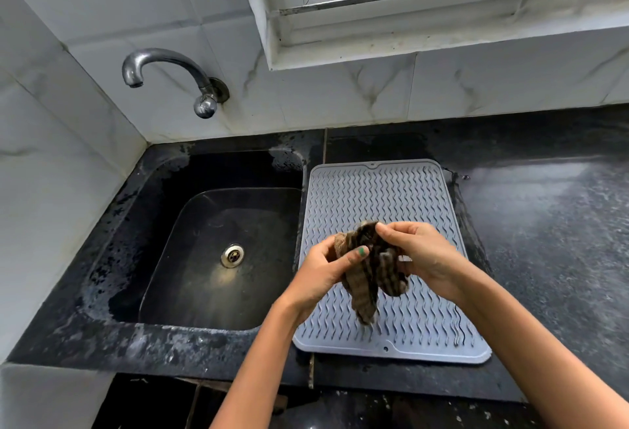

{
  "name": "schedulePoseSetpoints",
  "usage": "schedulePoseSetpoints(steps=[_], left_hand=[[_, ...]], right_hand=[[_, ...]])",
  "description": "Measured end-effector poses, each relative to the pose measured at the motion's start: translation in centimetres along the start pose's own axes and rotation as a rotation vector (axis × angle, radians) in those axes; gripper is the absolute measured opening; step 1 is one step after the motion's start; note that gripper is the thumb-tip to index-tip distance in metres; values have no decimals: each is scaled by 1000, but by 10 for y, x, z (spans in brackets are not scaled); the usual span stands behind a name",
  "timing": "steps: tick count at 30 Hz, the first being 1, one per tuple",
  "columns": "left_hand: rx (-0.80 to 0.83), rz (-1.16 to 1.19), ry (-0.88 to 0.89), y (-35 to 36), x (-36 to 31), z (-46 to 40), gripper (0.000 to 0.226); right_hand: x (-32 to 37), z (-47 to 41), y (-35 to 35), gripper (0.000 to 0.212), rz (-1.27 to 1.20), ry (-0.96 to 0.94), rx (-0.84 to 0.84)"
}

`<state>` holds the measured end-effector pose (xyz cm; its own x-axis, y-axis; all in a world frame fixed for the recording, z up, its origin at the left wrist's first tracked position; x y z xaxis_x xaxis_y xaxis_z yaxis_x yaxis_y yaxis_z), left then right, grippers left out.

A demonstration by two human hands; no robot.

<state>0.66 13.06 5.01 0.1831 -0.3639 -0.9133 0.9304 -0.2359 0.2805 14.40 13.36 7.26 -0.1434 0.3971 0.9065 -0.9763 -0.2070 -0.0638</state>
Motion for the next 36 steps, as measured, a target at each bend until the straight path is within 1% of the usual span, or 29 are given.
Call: schedulePoseSetpoints(steps=[1,2,5,7,8,9,11,13,14,15,17,18,20,21,23,24,25,26,27,28,29,31,33,35,36], left_hand=[[-6,-11,23,-4,-3,-1,16],[-7,-30,42,-6,-6,-2,9],[-13,-93,79,-8,-16,-6,14],[-40,-60,81,-9,-18,-11,20],[-58,-16,80,-10,-19,-13,22],[-75,25,81,-11,-21,-14,22],[-101,58,84,-11,-22,-17,21],[-115,76,92,-10,-28,-17,23],[-118,110,79,-9,-31,-16,28],[-110,147,56,-10,-33,-16,39],[-15,201,-33,-9,-34,-13,63],[62,180,-105,-7,-31,-10,70],[211,60,-238,-2,-25,-2,78],[249,14,-263,0,-23,-1,77],[226,48,-210,3,-26,-5,69],[184,121,-177,3,-29,-9,63],[146,196,-154,3,-29,-12,58],[116,247,-136,3,-30,-15,53],[92,262,-123,2,-28,-17,50],[69,248,-114,-1,-26,-18,46],[50,221,-113,-4,-24,-18,43],[46,164,-143,-10,-17,-19,39],[44,107,-193,-17,-12,-19,34],[-38,-63,-230,-30,-12,-18,29],[-96,-208,-240,-37,-14,-17,27]], right_hand=[[3,0,-4,24,57,-8,-18],[7,-1,-8,27,118,-34,-44],[27,-2,-15,34,361,-193,-166],[42,-1,-17,32,532,-290,-256],[48,-2,-17,32,565,-315,-274],[51,-4,-17,32,545,-325,-260],[51,-9,-16,38,446,-289,-141],[40,-13,-9,55,463,-172,80],[32,-13,-5,61,481,-109,198],[27,-12,-3,63,464,-70,289],[25,-13,-7,59,328,-63,368],[27,-14,-10,56,224,-75,401],[32,-16,-14,56,-16,-102,454],[33,-19,-18,58,-158,-104,430],[18,-30,-27,66,-483,-31,277],[2,-33,-28,77,-601,26,211],[-14,-34,-25,89,-643,79,195],[-28,-31,-17,98,-613,121,243],[-39,-25,-7,101,-555,152,322],[-47,-21,0,100,-516,167,384],[-54,-19,2,95,-489,174,393],[-61,-26,-8,86,-415,176,294],[-53,-32,-22,79,-371,135,198],[-36,-36,-31,73,-368,74,182],[-26,-35,-33,70,-343,35,189]])
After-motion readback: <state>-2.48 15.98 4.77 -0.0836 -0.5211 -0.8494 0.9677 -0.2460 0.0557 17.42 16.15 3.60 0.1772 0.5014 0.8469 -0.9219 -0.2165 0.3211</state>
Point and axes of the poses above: each hand's wrist, its own z-axis away from the middle knuckle, its own y-axis out of the palm, x = y × z, the point moved 8 cm from there along -z, towards the middle knuckle, and after that the axes turned 13 degrees about z, right-handed, at the moved point
